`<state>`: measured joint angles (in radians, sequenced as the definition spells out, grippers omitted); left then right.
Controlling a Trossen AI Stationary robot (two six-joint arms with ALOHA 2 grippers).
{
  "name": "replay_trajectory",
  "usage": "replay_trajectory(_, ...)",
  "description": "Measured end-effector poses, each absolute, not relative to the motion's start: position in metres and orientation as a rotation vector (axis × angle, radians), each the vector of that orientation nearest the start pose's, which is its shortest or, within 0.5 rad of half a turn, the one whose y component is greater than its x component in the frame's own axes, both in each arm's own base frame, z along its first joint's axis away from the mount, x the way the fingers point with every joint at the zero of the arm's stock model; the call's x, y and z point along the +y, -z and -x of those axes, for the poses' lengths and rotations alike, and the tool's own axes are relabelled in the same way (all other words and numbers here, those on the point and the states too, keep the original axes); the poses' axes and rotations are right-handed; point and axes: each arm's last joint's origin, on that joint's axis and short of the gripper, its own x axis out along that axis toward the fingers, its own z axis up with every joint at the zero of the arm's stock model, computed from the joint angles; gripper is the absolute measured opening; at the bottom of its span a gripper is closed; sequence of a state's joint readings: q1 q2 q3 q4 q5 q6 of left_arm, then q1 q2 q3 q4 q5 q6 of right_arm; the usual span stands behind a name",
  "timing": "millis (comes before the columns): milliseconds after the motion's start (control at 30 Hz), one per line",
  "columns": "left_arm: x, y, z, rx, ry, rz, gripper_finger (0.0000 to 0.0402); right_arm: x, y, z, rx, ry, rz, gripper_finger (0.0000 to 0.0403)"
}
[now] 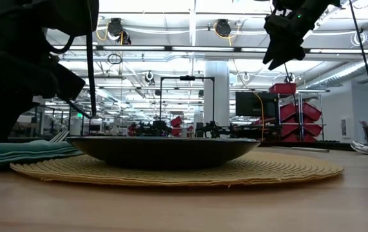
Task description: Set table place
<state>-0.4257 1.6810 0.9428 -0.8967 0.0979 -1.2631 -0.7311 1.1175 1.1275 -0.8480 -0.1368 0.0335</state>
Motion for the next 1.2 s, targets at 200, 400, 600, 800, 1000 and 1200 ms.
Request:
replay_trajectory(200, -0.105, -0.149, -0.242, 1.577, -0.66, 0.676, 0.0057, -0.139, -0.332, -0.162, 0.754, 0.547, -0.398, 0.0208)
replay_trajectory(400, -0.102, -0.149, -0.244, 1.579, -0.654, 0.675, 0.0026, -0.139, -0.332, -0.162, 0.752, 0.548, -0.405, 0.0208)
replay_trajectory(600, -0.102, -0.149, -0.244, 1.585, -0.648, 0.676, 0.0005, -0.139, -0.332, -0.162, 0.748, 0.548, -0.403, 0.0208)
replay_trajectory(800, -0.103, -0.158, -0.248, 1.589, -0.646, 0.684, 0.0004, -0.139, -0.332, -0.162, 0.746, 0.536, -0.408, 0.0208)
replay_trajectory(1000, -0.096, -0.179, -0.252, 1.578, -0.705, 0.733, 0.0004, -0.139, -0.332, -0.163, 0.744, 0.525, -0.412, 0.0208)
replay_trajectory(1200, -0.086, -0.187, -0.259, 1.545, -0.834, 0.887, 0.0004, -0.139, -0.332, -0.163, 0.748, 0.518, -0.396, 0.0208)
